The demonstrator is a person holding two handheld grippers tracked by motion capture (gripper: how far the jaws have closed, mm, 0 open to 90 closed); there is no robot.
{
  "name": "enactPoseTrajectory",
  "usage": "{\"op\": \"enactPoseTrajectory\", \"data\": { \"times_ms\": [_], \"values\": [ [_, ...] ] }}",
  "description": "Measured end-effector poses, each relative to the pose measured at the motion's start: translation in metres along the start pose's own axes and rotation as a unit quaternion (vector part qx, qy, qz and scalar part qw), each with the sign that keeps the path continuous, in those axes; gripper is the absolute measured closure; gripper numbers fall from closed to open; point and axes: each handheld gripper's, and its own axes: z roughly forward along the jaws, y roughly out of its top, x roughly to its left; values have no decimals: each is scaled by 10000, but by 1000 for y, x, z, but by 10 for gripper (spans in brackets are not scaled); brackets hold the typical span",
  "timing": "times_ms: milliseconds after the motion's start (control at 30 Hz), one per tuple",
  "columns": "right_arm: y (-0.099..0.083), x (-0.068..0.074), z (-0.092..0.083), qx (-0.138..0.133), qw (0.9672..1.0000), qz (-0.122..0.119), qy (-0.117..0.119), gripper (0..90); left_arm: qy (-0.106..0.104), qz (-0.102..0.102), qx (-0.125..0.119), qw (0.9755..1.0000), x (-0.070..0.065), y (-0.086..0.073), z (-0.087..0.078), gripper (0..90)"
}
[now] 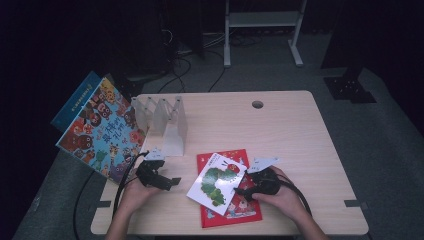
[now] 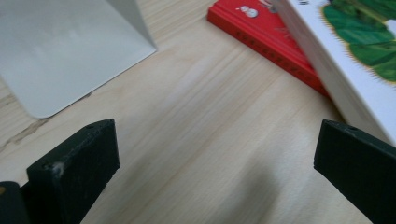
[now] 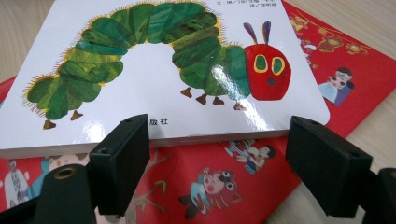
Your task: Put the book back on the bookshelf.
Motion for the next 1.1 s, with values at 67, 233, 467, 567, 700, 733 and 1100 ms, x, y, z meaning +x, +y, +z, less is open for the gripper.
{"op": "enactPoseTrajectory", "data": {
  "times_ms": [67,233,467,567,700,733,1100],
  "values": [
    [2,3,3,-14,10000,22,-22,197,-54,42,16,10000,-3,3,1,0],
    [6,10,11,37,9999,2,-113,183,-230,114,99,9996,-10,8,2,0],
    [11,16,18,5,9997,-52,-233,179,-465,181,136,9987,-15,12,3,0],
    [13,18,21,-6,9996,-78,-257,178,-530,199,194,9982,-17,13,5,0],
    [15,20,24,-3,9995,-81,-306,173,-624,226,258,9975,-20,15,7,0],
    [15,21,25,-11,9994,-107,-321,172,-647,221,268,9973,-20,16,7,0],
    [18,23,31,-33,9990,-52,-438,126,-864,299,450,9948,-31,22,20,0]
  ]
}}
